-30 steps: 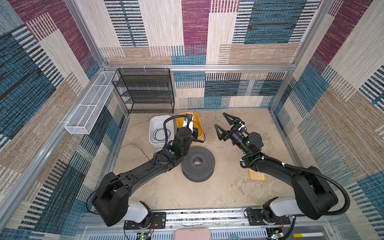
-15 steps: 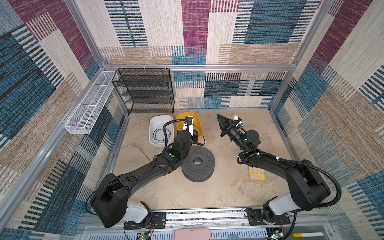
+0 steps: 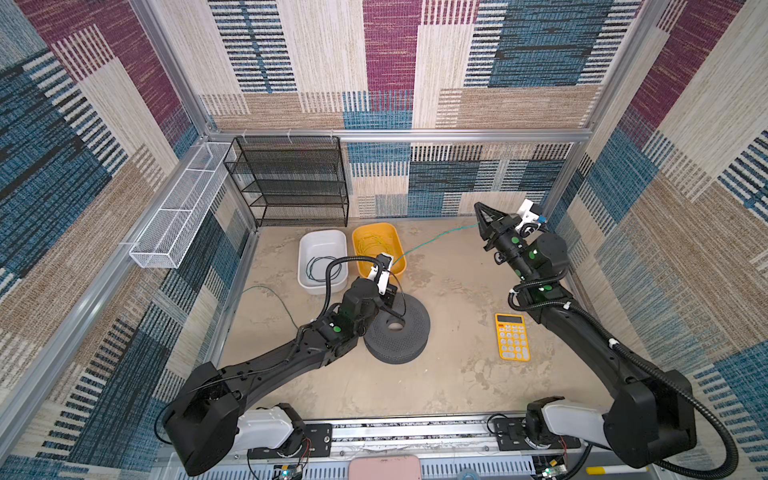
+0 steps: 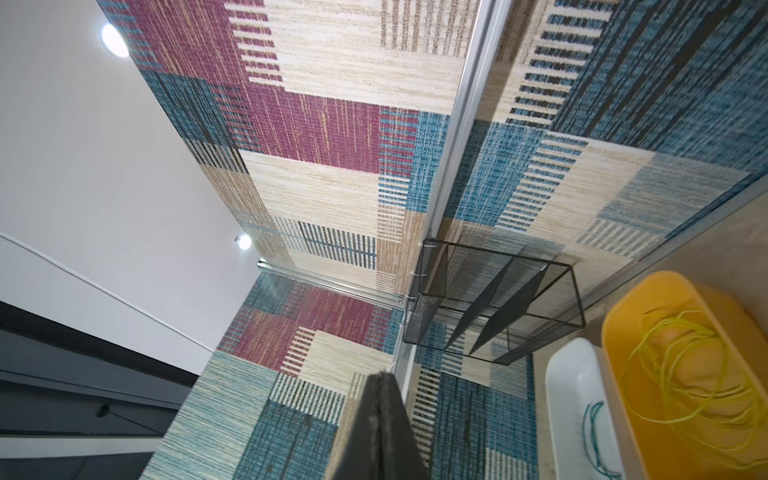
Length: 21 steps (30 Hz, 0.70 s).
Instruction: Wrap the cables
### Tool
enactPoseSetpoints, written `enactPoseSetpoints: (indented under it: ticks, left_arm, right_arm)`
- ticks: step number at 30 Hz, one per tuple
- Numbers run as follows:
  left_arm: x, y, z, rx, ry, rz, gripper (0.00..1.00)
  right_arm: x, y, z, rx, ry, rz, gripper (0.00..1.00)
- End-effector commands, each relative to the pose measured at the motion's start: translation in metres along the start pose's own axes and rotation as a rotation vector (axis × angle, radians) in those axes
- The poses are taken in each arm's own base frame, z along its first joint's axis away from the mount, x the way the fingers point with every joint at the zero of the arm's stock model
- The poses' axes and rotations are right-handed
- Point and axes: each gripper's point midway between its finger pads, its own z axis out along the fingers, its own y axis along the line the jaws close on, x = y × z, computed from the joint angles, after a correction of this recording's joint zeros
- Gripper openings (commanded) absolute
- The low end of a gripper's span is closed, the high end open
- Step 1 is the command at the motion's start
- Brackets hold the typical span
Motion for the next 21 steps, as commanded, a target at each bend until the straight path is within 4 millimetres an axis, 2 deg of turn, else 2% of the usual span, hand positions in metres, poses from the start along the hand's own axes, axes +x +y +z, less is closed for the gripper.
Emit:
enactPoseSetpoints:
  ticks: [1,6,9,12,14,16,17,18,19,21]
  left_arm:
    - [0.041,-0.005,-0.005,-0.038,0.153,0.174,0.00]
    - [0.059,-0.025,-0.015,0.007,0.172,0.253,0.00]
    - [0.067,-0.034,-0.022,0.050,0.170,0.270,0.00]
    - [0.068,-0.042,-0.027,0.096,0.153,0.274,0.00]
    - [0.066,-0.045,-0.029,0.110,0.142,0.282,0.00]
    - [0.059,-0.048,-0.029,0.116,0.134,0.265,0.00]
    - [0.056,-0.050,-0.029,0.124,0.130,0.258,0.00]
    - [0.051,-0.051,-0.028,0.128,0.128,0.247,0.00]
    - [0.045,-0.051,-0.026,0.121,0.133,0.234,0.00]
    - [0.032,-0.054,-0.022,0.123,0.146,0.211,0.00]
  right_arm:
    - [-0.025,0.024,-0.002,0.004,-0.086,-0.231,0.00]
    - [-0.056,0.042,-0.005,0.023,-0.172,-0.356,0.00]
    - [-0.073,0.045,-0.007,0.047,-0.210,-0.414,0.00]
    - [-0.085,0.040,-0.007,0.075,-0.233,-0.441,0.00]
    - [-0.088,0.033,-0.006,0.084,-0.223,-0.437,0.00]
    - [-0.077,0.030,0.002,0.068,-0.139,-0.441,0.00]
    - [-0.072,0.029,0.006,0.062,-0.100,-0.442,0.08]
    - [-0.068,0.028,0.006,0.061,-0.078,-0.443,0.25]
    - [-0.065,0.029,0.005,0.058,-0.060,-0.455,0.37]
    - [-0.057,0.033,0.001,0.063,-0.021,-0.491,0.56]
